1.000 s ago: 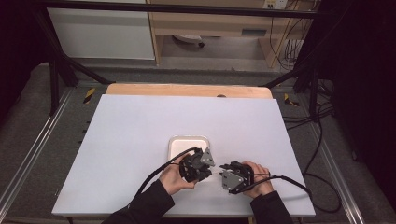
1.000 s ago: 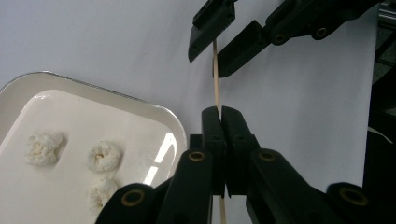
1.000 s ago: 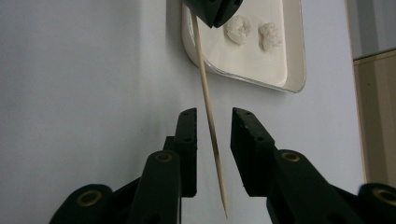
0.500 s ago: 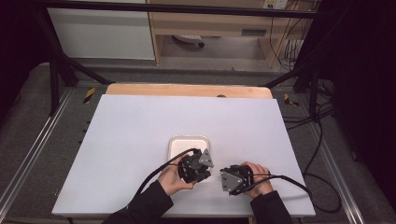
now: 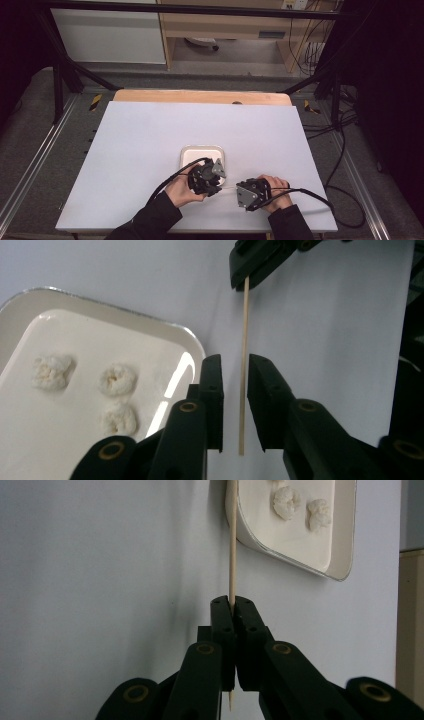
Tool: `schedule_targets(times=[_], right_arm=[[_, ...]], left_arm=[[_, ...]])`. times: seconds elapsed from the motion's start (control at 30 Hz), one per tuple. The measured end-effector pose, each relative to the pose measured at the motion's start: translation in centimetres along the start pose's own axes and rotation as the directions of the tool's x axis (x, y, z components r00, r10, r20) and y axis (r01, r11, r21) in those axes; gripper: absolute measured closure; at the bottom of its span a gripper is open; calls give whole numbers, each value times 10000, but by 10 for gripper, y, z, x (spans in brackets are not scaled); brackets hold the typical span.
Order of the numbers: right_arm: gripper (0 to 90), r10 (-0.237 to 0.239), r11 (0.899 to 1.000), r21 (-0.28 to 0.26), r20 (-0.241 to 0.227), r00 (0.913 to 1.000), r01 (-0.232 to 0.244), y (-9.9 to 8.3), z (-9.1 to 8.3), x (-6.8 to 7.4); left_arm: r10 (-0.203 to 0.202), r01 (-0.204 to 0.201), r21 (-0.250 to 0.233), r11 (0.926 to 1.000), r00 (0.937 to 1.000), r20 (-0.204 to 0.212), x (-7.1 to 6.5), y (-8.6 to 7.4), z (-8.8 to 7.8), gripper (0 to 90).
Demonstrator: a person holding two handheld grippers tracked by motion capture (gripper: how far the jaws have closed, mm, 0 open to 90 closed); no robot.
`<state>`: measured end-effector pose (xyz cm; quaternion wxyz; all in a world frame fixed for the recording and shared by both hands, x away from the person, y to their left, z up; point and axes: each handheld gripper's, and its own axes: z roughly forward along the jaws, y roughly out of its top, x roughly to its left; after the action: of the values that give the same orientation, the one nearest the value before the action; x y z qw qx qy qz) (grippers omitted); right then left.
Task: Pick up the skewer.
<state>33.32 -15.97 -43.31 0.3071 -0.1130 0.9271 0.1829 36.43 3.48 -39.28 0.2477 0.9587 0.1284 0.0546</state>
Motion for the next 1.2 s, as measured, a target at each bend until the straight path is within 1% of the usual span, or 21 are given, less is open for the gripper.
schedule_targets(times=[0.07,0.17,0.23,0.3,0.33,0.43,0.47,0.73,0.93,1.0,1.03,1.1,1.17,1.2], right_arm=[[891,-31,10000,30,-25,10000,31,0,0,0],[891,-112,9999,100,-46,9999,113,0,0,-1],[891,-123,9998,134,-38,9999,124,0,0,-1],[891,-143,9998,158,-33,9999,143,0,-1,-1],[891,-156,9997,161,-57,9999,157,0,-1,-1],[891,-214,9995,224,-38,9998,215,0,-1,-1],[891,-265,9994,239,-43,9996,266,0,-2,0],[892,-385,9988,294,-41,9993,386,1,-4,0],[890,-349,9991,235,-63,9994,350,1,-4,0],[888,-282,9993,235,-24,9996,283,1,-5,0],[886,-277,9994,197,-16,9996,277,1,-5,0],[876,-137,9998,118,8,9999,137,1,-6,-1],[842,246,9997,-57,109,9996,-245,0,-7,-3],[790,764,9971,-50,156,9970,-763,-1,-10,-4]], left_arm=[[49,-49,335,9994,10000,-13,1,0,0,738],[1,-5,533,9986,10000,68,1,1,2,741],[78,-93,691,9976,9997,212,0,2,4,753],[145,-167,872,9960,9996,261,-2,3,7,798],[220,-235,989,9948,9996,167,-2,4,7,815],[284,-304,1132,9931,9994,193,-4,6,10,864],[277,-290,1214,9922,9995,126,-4,7,10,868],[369,-381,1394,9895,9993,111,-7,8,15,879],[458,-456,1369,9895,9989,12,-9,7,15,886],[445,-446,1331,9901,9990,39,-9,7,14,887],[491,-495,1391,9890,9988,61,-8,7,13,887],[462,-461,1355,9897,9989,25,-8,7,12,887],[363,-354,1229,9918,9993,-58,-8,5,11,888],[354,-336,1238,9917,9993,-117,-7,4,10,888]])
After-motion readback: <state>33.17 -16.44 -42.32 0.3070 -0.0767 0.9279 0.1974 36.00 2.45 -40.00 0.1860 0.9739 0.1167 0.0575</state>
